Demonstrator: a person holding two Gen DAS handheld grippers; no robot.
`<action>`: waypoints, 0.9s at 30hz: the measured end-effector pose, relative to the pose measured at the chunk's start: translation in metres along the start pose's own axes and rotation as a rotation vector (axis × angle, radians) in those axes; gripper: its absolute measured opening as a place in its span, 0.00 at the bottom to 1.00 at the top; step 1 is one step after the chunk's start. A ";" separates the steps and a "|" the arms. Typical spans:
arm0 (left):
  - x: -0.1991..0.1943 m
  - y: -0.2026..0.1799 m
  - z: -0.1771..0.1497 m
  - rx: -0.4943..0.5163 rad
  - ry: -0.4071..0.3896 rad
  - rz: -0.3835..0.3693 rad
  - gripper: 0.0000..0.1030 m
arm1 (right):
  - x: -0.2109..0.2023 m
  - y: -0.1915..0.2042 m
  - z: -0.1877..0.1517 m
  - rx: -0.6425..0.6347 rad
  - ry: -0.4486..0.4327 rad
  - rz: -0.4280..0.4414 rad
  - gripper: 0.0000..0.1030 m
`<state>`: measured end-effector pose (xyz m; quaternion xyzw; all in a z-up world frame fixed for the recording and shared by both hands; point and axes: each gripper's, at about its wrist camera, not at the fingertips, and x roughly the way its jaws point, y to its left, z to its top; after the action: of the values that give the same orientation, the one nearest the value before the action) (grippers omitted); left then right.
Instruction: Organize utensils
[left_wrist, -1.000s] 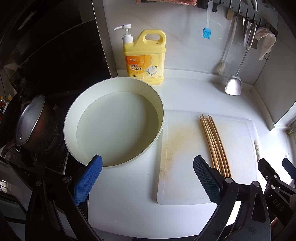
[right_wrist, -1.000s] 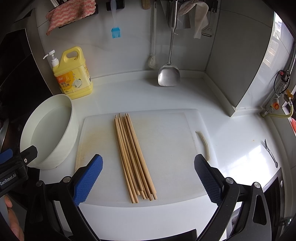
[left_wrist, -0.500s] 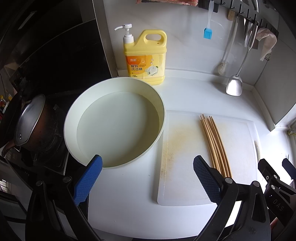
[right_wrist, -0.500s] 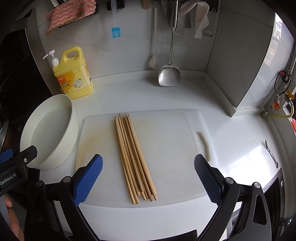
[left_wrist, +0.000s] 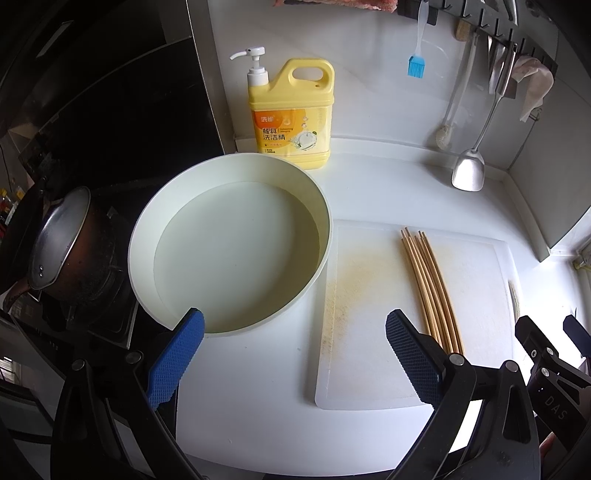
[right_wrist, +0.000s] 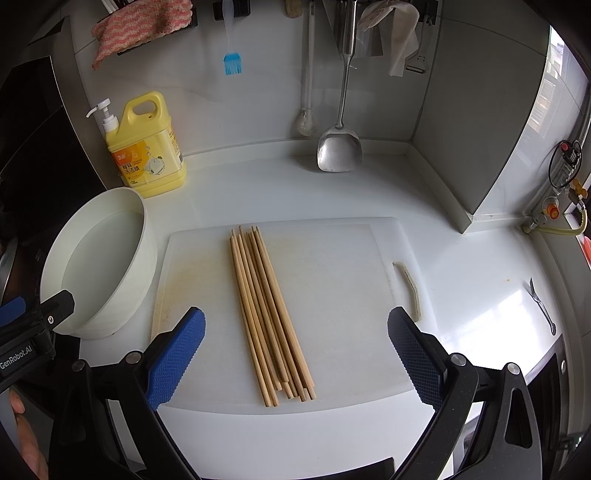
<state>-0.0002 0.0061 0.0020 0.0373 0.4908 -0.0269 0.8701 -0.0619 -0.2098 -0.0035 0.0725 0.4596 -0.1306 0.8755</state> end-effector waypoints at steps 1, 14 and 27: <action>0.000 0.000 0.000 0.000 0.000 0.000 0.94 | -0.001 0.000 0.000 0.000 0.000 0.000 0.92; 0.001 0.002 0.000 0.002 0.004 0.000 0.94 | -0.001 -0.002 -0.005 0.004 -0.002 -0.001 0.92; 0.033 0.002 -0.005 0.062 0.028 -0.038 0.94 | 0.026 -0.001 -0.020 -0.010 0.001 -0.028 0.92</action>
<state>0.0132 0.0086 -0.0288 0.0555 0.5025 -0.0580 0.8609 -0.0638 -0.2104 -0.0365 0.0616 0.4618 -0.1406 0.8736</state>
